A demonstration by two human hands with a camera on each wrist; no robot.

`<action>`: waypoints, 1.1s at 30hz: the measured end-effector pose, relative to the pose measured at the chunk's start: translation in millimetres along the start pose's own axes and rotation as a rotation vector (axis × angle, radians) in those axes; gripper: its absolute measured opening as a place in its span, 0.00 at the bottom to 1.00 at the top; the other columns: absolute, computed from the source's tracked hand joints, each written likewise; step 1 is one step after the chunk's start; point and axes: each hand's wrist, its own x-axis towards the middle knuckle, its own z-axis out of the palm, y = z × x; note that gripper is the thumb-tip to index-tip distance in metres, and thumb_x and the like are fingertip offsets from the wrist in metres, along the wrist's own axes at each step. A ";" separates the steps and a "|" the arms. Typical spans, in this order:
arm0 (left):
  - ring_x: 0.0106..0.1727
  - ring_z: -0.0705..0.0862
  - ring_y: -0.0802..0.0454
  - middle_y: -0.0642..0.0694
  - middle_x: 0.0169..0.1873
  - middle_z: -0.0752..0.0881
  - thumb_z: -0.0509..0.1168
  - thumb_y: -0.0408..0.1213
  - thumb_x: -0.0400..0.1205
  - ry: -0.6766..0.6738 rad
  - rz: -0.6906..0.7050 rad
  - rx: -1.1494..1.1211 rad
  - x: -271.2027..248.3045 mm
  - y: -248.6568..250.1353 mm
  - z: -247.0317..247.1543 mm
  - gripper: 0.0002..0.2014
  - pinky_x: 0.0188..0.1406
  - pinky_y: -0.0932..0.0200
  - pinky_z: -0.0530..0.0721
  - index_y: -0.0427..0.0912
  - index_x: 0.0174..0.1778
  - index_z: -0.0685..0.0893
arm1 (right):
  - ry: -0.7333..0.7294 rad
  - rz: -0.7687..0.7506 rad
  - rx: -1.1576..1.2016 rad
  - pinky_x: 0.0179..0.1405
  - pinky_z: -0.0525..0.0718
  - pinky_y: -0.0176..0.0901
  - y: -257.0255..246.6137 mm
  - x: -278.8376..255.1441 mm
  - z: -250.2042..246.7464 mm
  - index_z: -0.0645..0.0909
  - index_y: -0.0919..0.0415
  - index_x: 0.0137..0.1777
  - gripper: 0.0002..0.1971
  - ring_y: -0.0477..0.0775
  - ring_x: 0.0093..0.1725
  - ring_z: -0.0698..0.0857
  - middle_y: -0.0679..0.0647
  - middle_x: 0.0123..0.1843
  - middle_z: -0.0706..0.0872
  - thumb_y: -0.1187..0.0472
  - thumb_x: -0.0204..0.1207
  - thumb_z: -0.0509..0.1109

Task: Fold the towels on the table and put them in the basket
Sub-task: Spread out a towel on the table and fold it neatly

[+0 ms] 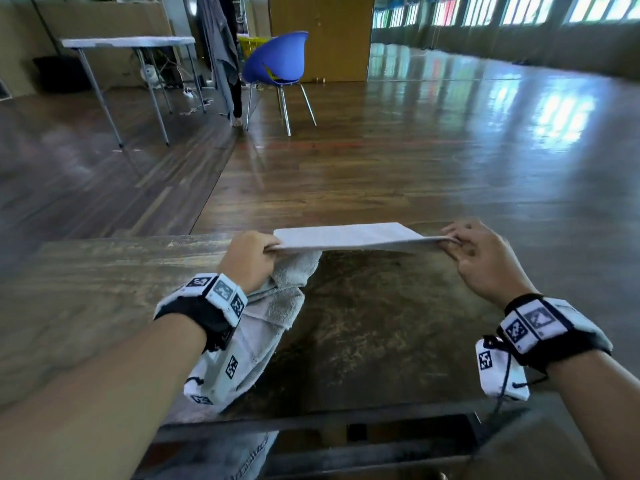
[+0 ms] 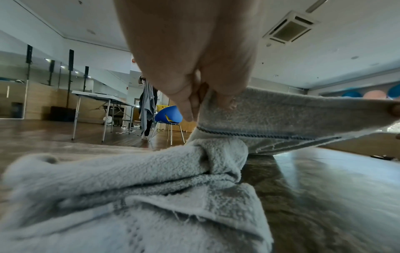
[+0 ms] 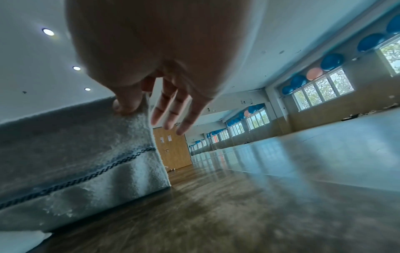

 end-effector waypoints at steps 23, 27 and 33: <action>0.25 0.84 0.53 0.45 0.22 0.84 0.73 0.45 0.77 -0.712 -0.326 -0.419 -127.6 55.7 -34.8 0.17 0.25 0.63 0.84 0.43 0.23 0.87 | -0.578 0.292 0.262 0.41 0.81 0.47 -21.4 -114.8 -80.7 0.91 0.52 0.45 0.13 0.55 0.33 0.87 0.58 0.36 0.91 0.46 0.83 0.70; 0.29 0.86 0.52 0.42 0.28 0.87 0.68 0.46 0.84 -0.381 -0.256 -0.281 -111.7 59.2 -24.3 0.18 0.32 0.61 0.85 0.36 0.35 0.81 | -0.299 0.213 0.066 0.44 0.82 0.52 -7.0 -109.8 -73.5 0.86 0.55 0.41 0.14 0.58 0.39 0.87 0.56 0.37 0.89 0.49 0.85 0.67; 0.27 0.73 0.51 0.47 0.25 0.76 0.64 0.41 0.86 -0.166 -0.107 -0.121 -93.6 54.1 9.8 0.17 0.33 0.55 0.69 0.40 0.31 0.78 | -0.291 0.157 -0.131 0.33 0.73 0.40 -1.9 -110.8 -45.9 0.75 0.51 0.33 0.17 0.49 0.35 0.80 0.47 0.32 0.82 0.54 0.86 0.65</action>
